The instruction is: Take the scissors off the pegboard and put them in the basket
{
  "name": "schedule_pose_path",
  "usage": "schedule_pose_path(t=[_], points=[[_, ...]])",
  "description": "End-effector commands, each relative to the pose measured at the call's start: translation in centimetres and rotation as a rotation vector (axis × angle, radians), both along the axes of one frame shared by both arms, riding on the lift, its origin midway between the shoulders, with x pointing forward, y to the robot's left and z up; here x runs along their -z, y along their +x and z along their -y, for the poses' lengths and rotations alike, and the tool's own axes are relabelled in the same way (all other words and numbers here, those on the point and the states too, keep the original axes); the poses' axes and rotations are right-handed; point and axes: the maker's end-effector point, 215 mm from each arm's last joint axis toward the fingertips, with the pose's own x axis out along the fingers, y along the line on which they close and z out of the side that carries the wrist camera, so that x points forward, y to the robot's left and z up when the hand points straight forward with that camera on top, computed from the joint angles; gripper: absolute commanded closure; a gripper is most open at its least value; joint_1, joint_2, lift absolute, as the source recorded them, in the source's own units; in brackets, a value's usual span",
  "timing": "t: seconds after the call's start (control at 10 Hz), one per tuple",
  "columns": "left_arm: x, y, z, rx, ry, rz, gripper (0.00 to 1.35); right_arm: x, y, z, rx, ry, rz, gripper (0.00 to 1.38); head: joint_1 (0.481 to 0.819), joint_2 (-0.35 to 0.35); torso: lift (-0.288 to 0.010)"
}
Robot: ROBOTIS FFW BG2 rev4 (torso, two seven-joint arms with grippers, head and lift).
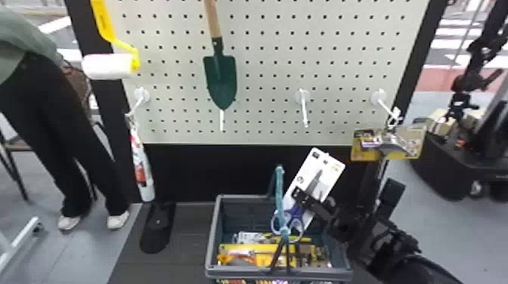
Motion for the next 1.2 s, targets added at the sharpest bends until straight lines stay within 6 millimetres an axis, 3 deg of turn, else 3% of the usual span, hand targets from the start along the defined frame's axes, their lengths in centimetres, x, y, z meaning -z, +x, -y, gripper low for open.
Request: schedule_pose_path(t=[0.0, 0.3, 0.4, 0.5, 0.6, 0.7, 0.9, 1.1], points=[[0.1, -0.1, 0.0, 0.0, 0.0, -0.001, 0.42, 0.6, -0.2, -0.9, -0.017, 0.005, -0.012, 1.28, 0.549, 0.0, -0.1], [0.2, 0.1, 0.1, 0.002, -0.003, -0.002, 0.42, 1.3, -0.4, -1.3, -0.021, 0.022, -0.022, 1.28, 0.549, 0.0, -0.1], [0.3, -0.1, 0.1, 0.002, -0.006, -0.006, 0.42, 1.3, -0.4, -1.3, -0.021, 0.025, -0.022, 1.21, 0.549, 0.0, -0.1], [0.3, -0.1, 0.0, 0.0, -0.006, -0.006, 0.42, 1.4, -0.4, -1.2, -0.019, 0.026, -0.022, 0.75, 0.549, 0.0, -0.1], [0.3, -0.1, 0.1, 0.002, -0.007, -0.005, 0.42, 1.1, -0.3, -1.0, -0.014, 0.038, -0.018, 0.2, 0.549, 0.0, -0.1], [0.3, -0.1, 0.0, 0.0, -0.008, -0.003, 0.42, 0.7, -0.1, -0.9, -0.012, 0.036, -0.01, 0.0, 0.549, 0.0, -0.1], [0.3, -0.1, 0.0, 0.001, -0.008, -0.003, 0.42, 0.3, 0.1, -0.9, -0.01, 0.038, 0.0, 0.19, 0.549, 0.0, -0.1], [0.2, -0.1, 0.0, -0.001, -0.011, -0.002, 0.42, 0.1, 0.1, -0.9, -0.01, 0.039, 0.002, 0.2, 0.549, 0.0, -0.1]])
